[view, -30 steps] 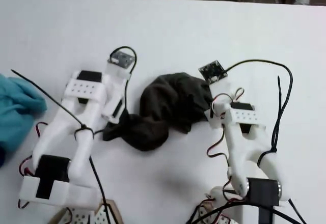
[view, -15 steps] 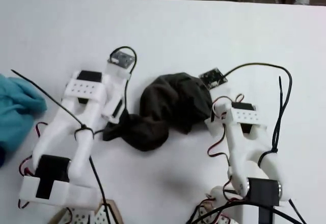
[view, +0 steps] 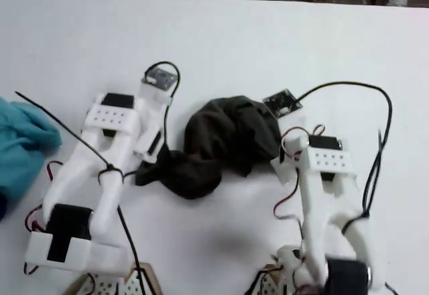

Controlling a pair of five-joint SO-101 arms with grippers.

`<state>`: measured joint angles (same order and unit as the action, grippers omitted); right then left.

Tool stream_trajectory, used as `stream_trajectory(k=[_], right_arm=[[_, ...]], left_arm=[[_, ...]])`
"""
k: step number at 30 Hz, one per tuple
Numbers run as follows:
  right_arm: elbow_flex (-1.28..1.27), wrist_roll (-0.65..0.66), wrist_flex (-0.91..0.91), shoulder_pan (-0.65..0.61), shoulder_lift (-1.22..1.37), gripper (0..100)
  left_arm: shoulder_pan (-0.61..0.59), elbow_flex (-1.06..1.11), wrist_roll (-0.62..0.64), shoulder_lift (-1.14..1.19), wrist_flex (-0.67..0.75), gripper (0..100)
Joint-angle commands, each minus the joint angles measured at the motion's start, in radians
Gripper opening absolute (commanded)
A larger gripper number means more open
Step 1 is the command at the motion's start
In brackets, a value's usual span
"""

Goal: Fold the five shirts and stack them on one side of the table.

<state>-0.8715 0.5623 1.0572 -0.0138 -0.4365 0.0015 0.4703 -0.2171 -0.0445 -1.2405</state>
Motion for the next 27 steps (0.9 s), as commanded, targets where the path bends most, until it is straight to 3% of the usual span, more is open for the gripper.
stream_trajectory(k=[1,6,20,27], right_arm=[[-0.006,-0.005,0.064,-0.073,-0.188,27.9],[-0.127,-0.005,0.004,-0.133,-0.295,27.6],[-0.356,0.002,-0.300,-0.128,-0.291,27.6],[-0.285,0.000,-0.392,-0.125,-0.064,27.6]], left_arm=[[0.000,-0.010,-0.005,-0.044,0.006,25],[0.000,-0.010,-0.005,-0.044,0.005,25],[-0.002,-0.010,-0.005,-0.044,0.002,25],[-0.002,-0.004,-0.005,-0.046,-0.002,25]])
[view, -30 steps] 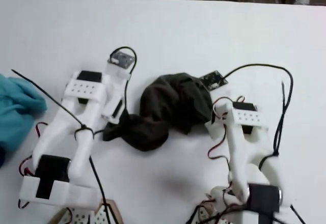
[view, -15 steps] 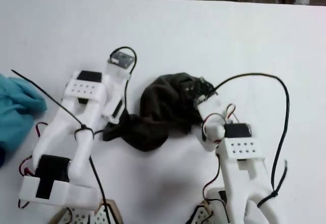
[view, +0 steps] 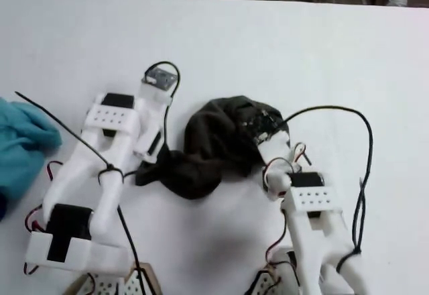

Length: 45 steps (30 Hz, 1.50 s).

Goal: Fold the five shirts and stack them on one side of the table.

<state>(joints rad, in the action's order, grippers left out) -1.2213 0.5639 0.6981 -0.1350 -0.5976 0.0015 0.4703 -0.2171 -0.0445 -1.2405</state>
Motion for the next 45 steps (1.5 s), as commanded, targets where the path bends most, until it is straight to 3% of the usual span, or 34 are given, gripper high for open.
stream_trajectory(k=[1,8,14,19,26,33,38,45], right_arm=[[0.095,-0.005,-0.025,0.007,0.134,27.6],[0.273,0.000,0.035,0.096,0.338,27.6],[0.292,0.002,0.035,0.122,0.358,19.3],[0.292,0.002,0.035,0.122,0.358,19.7],[0.293,0.002,0.028,0.122,0.358,1.8],[0.328,0.003,0.064,0.124,0.357,2.1],[0.537,0.005,0.251,0.163,0.337,2.0],[0.937,0.175,0.446,0.266,0.200,2.0]], left_arm=[[-0.002,-0.004,-0.005,-0.046,-0.011,25],[-0.002,-0.008,-0.005,-0.048,-0.035,25],[-0.002,-0.012,-0.005,-0.048,-0.029,25],[-0.002,-0.012,-0.005,-0.046,-0.028,25],[-0.002,-0.012,-0.005,-0.046,-0.028,25],[-0.011,-0.013,-0.006,-0.046,-0.026,25],[-0.077,-0.028,-0.040,-0.046,-0.034,25],[-0.203,-0.101,-0.040,-0.048,-0.035,25]])
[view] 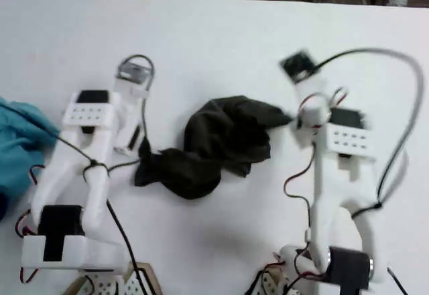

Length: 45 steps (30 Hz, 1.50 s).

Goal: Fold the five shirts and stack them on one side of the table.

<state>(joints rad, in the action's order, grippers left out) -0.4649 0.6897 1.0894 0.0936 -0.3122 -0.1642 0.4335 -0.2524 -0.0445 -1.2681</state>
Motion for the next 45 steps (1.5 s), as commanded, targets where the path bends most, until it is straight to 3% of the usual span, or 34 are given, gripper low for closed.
stream_trajectory(k=[1,7,10,18,22,29,40,45], right_arm=[[0.226,0.061,0.068,0.048,-0.097,2.0],[0.330,0.075,0.074,0.107,-0.140,2.0],[0.333,0.074,0.056,0.133,-0.154,2.0],[0.381,0.080,-0.173,0.208,-0.222,2.0],[0.471,0.080,-0.176,0.236,-0.228,2.0],[0.483,0.106,-0.173,0.246,-0.225,2.0],[0.476,0.109,-0.150,0.318,-0.232,2.0],[0.474,0.106,-0.088,0.318,-0.232,2.1]], left_arm=[[-0.040,-0.074,-0.003,-0.051,-0.008,25],[-0.037,-0.177,0.009,-0.052,-0.008,25],[-0.031,-0.243,0.106,-0.052,-0.008,25],[0.172,-0.326,0.224,-0.052,-0.009,25],[0.345,-0.269,0.203,-0.044,-0.037,25],[0.543,-0.085,0.003,-0.044,0.014,25],[0.523,0.194,-0.034,-0.043,0.364,24],[0.434,0.179,-0.025,-0.044,0.434,1]])
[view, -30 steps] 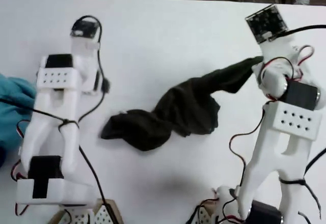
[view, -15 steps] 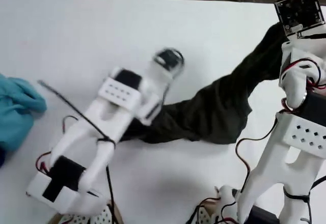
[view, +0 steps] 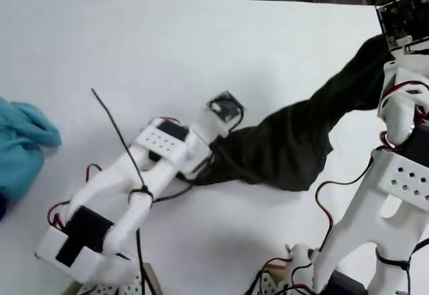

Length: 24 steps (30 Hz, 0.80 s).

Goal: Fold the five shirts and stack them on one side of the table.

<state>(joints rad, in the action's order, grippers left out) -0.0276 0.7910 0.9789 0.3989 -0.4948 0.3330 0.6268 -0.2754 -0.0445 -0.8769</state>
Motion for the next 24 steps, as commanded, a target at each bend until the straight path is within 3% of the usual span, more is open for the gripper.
stream_trajectory(k=[1,7,17,21,24], right_arm=[[0.037,0.002,0.031,0.012,-0.050,2.1],[0.037,-0.054,0.010,-0.015,-0.041,2.1],[0.117,-0.098,-0.285,-0.094,-0.050,2.0],[0.204,-0.092,-0.231,-0.093,-0.051,2.0],[0.172,-0.089,-0.102,-0.099,-0.041,2.0]], left_arm=[[-0.089,-0.028,-0.002,-0.046,0.041,4],[-0.278,-0.305,-0.002,-0.054,-0.121,3],[-0.525,-1.013,-0.003,-0.054,-0.499,3],[-0.562,-1.184,-0.005,-0.052,-0.654,3],[-0.543,-1.144,-0.009,-0.038,-0.753,3]])
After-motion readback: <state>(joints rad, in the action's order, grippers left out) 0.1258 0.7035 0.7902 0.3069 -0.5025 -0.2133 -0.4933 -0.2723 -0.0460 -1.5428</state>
